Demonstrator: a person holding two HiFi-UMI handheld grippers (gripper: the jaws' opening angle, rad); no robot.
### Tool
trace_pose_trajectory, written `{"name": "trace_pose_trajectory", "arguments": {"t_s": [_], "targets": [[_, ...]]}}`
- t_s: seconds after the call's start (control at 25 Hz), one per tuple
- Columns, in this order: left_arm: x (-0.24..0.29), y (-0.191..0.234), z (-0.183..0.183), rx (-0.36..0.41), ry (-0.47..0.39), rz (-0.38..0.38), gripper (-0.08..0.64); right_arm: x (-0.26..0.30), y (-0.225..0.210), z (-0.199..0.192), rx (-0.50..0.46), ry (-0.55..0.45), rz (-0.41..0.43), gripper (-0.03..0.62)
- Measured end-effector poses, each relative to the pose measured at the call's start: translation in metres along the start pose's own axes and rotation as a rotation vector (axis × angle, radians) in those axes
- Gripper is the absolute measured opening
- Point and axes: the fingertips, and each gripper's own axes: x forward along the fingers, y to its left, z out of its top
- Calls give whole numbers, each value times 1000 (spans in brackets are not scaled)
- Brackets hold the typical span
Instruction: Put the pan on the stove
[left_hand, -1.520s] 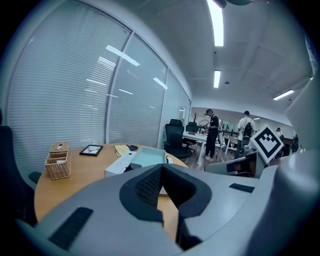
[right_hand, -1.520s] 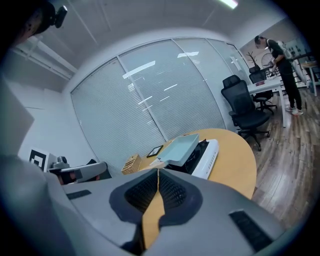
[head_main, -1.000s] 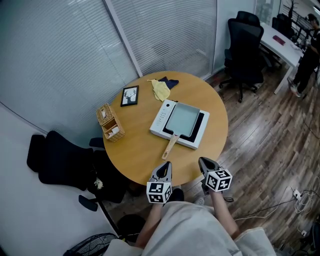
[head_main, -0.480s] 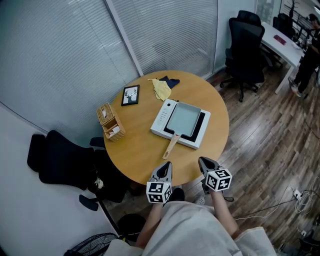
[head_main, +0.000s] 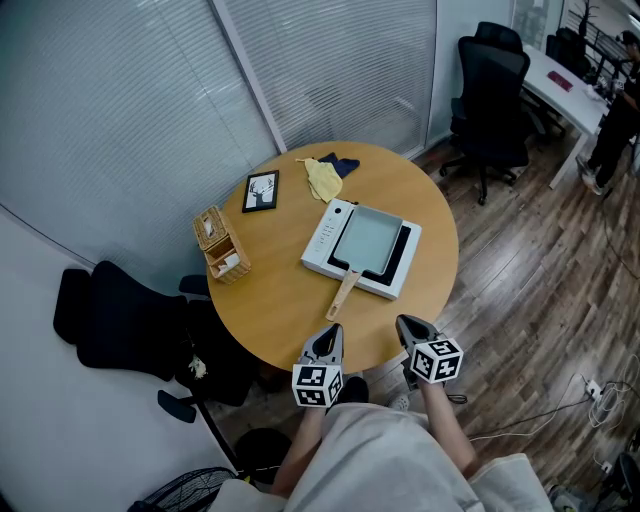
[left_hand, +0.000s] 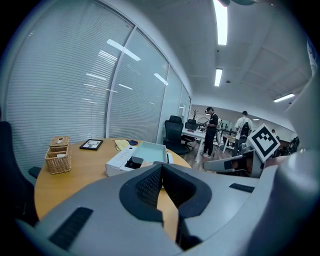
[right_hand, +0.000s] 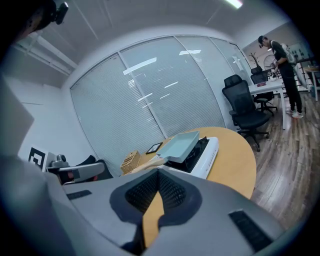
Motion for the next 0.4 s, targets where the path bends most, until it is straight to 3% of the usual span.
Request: {"name": "trace_pose_trajectory", "arguments": {"t_s": [0.4], "targets": [[2,1,-2,1,3,-2,28,3,-1,-3,5,6,1,23]]}}
